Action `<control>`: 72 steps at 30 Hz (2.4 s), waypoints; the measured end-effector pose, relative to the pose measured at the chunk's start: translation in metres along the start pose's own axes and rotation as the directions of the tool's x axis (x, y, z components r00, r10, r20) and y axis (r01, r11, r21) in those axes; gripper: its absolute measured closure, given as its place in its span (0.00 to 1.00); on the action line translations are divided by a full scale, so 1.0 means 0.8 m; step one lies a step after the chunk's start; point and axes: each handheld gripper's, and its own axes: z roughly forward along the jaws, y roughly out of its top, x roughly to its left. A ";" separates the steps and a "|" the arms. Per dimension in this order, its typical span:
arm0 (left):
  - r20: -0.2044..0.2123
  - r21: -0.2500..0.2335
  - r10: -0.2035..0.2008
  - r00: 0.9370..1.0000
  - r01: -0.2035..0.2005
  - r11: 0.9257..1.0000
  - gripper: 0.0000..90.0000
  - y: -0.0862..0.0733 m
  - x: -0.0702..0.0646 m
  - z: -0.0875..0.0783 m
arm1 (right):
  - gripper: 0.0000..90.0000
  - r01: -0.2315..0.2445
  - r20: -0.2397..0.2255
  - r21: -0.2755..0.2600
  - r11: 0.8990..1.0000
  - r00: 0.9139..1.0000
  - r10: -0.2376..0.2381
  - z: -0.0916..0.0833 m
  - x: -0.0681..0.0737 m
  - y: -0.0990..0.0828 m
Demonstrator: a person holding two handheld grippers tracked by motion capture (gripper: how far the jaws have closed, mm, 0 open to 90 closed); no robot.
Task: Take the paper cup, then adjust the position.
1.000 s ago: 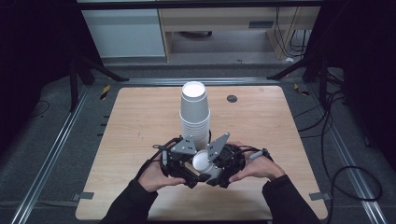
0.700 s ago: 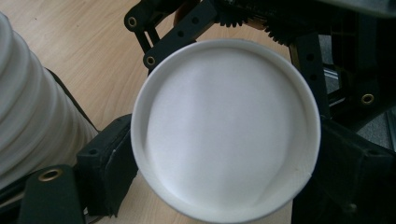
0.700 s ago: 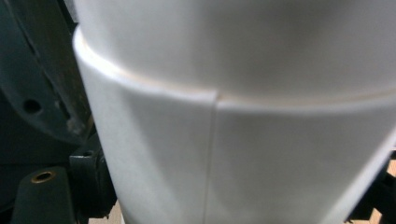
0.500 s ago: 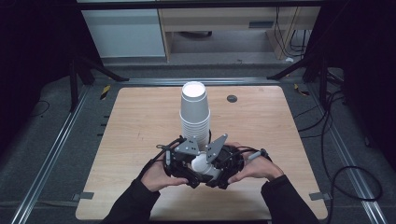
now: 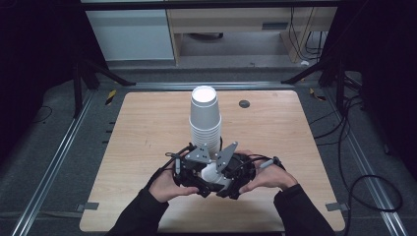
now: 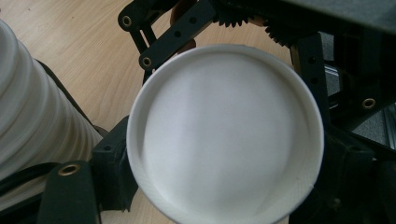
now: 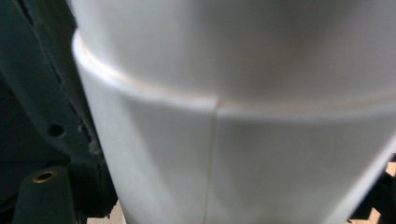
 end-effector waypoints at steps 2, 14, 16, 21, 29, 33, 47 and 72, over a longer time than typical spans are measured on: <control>-0.002 0.002 0.001 1.000 -0.001 1.000 0.23 0.000 -0.001 0.000 | 0.17 0.002 0.005 0.004 1.000 1.000 -0.002 0.001 0.001 0.000; -0.003 0.001 0.004 1.000 -0.004 1.000 0.21 0.001 -0.001 0.004 | 0.17 0.000 -0.007 -0.007 1.000 1.000 0.000 0.000 0.000 0.002; 0.003 0.003 0.007 1.000 -0.007 1.000 0.22 0.000 0.000 0.004 | 0.17 0.001 -0.007 -0.006 1.000 1.000 -0.001 0.000 0.000 0.002; 0.001 -0.001 0.004 1.000 -0.004 1.000 0.23 0.000 0.000 0.002 | 0.17 0.000 -0.010 -0.007 1.000 1.000 0.000 0.000 0.000 0.003; 0.004 -0.002 0.005 1.000 -0.005 1.000 0.24 0.000 -0.001 0.002 | 0.16 -0.001 -0.008 -0.005 1.000 1.000 0.001 0.001 0.001 0.003; 0.003 -0.008 -0.001 1.000 0.001 1.000 0.24 0.002 0.000 -0.002 | 0.16 -0.005 -0.003 -0.023 1.000 1.000 0.005 -0.003 0.000 0.003; -0.018 -0.020 0.021 1.000 -0.021 1.000 0.24 0.006 -0.001 -0.015 | 0.07 -0.024 0.039 -0.039 0.999 0.999 0.026 -0.013 -0.002 0.005; -0.064 -0.148 -0.068 0.996 0.058 0.987 0.23 -0.029 0.012 -0.046 | 0.04 -0.150 0.145 -0.242 0.958 0.971 0.189 -0.083 -0.002 -0.043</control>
